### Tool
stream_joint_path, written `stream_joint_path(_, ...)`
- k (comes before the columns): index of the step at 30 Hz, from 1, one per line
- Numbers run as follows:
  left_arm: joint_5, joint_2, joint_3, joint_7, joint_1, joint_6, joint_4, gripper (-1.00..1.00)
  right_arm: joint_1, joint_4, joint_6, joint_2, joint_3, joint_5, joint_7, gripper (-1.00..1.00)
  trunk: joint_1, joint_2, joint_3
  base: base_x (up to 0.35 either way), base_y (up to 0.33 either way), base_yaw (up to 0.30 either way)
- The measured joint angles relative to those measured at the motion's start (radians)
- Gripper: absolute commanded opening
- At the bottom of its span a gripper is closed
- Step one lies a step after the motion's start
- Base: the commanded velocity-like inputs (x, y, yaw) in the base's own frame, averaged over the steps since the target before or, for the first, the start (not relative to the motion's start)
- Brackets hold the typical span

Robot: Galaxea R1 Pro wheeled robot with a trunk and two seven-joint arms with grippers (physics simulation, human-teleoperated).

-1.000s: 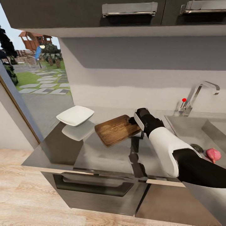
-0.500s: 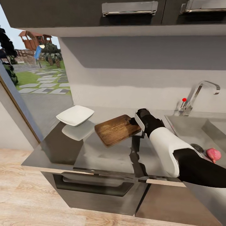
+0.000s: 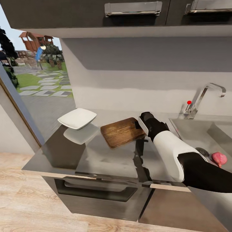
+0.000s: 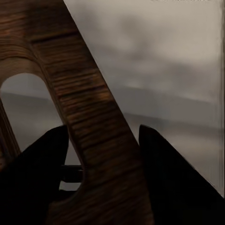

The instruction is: In the kitchen, take the Vidalia onion out of the sink, dice it on the chopping board with the paring knife, put the diced onion into the bowl on the countertop, then place both the paring knife and the chopping board into the sink.

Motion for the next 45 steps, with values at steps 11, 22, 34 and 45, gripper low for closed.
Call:
stream_joint_path(11,0.000,0.000,0.000,0.000,0.000,0.000,0.000,1.00,0.000,-0.002,0.002,-0.002,0.000,0.004,-0.002,-1.00,0.000,0.000,0.000,0.000,0.000,0.000)
stream_joint_path(22,0.000,0.000,0.001,-0.001,-0.001,0.000,0.000,1.00,0.001,-0.125,0.045,-0.025,-0.010,-0.030,0.006,-1.00,0.000,0.000,0.001,0.000,0.000,-0.005)
stream_joint_path(34,0.000,0.000,0.000,0.000,0.000,0.000,0.000,1.00,0.001,-0.133,0.047,-0.028,-0.010,-0.032,0.006,-1.00,0.000,0.000,0.017,0.000,0.000,-0.060)
stream_joint_path(45,0.000,0.000,0.000,-0.001,0.000,0.000,0.000,1.00,0.001,-0.124,0.043,-0.036,-0.011,-0.029,0.008,-1.00,0.000,0.000,0.034,-0.052,0.032,-0.074)
